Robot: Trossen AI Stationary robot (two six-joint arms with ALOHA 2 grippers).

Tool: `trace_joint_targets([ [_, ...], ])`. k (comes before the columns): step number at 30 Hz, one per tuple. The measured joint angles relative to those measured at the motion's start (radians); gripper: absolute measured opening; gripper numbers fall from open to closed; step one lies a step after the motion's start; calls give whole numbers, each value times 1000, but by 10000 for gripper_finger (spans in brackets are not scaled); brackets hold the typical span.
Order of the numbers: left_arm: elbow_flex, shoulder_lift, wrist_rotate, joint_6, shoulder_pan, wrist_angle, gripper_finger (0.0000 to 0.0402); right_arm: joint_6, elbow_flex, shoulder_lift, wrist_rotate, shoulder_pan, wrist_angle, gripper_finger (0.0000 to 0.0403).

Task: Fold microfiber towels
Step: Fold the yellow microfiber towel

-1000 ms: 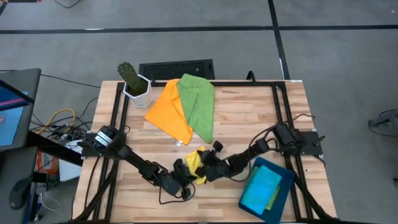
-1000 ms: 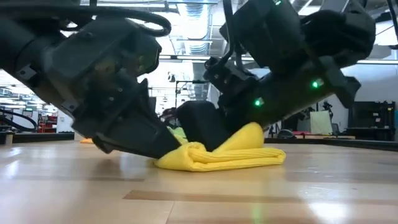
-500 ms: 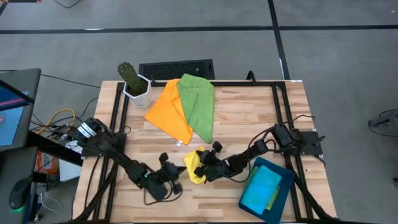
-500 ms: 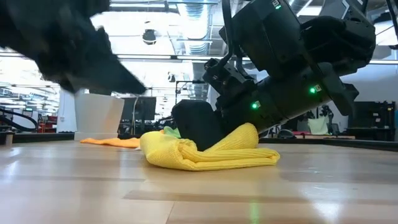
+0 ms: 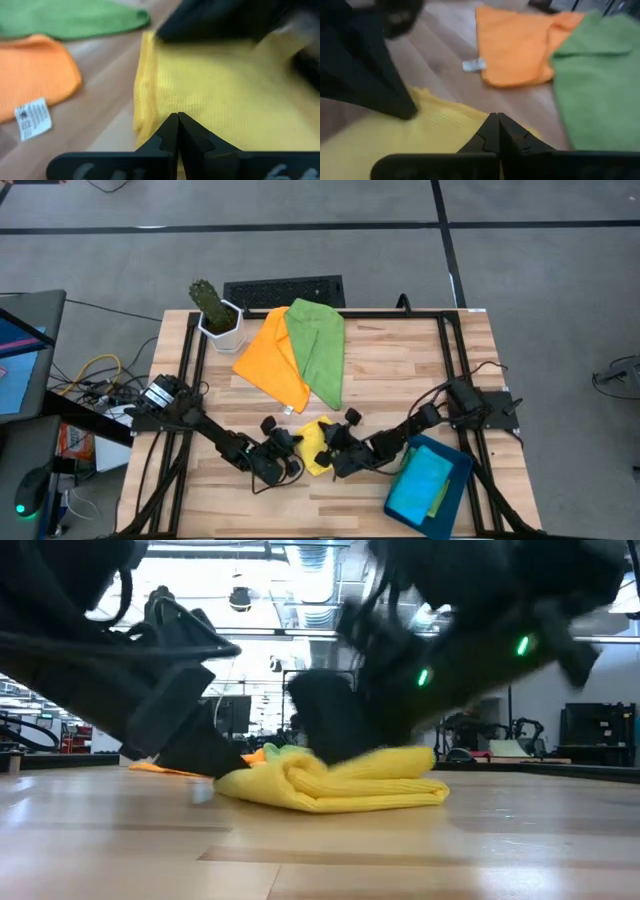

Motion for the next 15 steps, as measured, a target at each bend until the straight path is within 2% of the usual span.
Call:
trace_joint_targets([
  [3,-4,0,0,-14,12,-7,0,-56,-2,-90,60,24,-43,21],
  [7,-5,0,9,-14,16,-9,0,-94,-21,-183,41,69,-39,14],
  [10,-5,-1,14,-7,16,-14,0,-84,-36,-186,-22,122,-41,13],
  [15,-4,-2,24,0,16,-29,0,10,-46,-78,-53,199,-17,18],
])
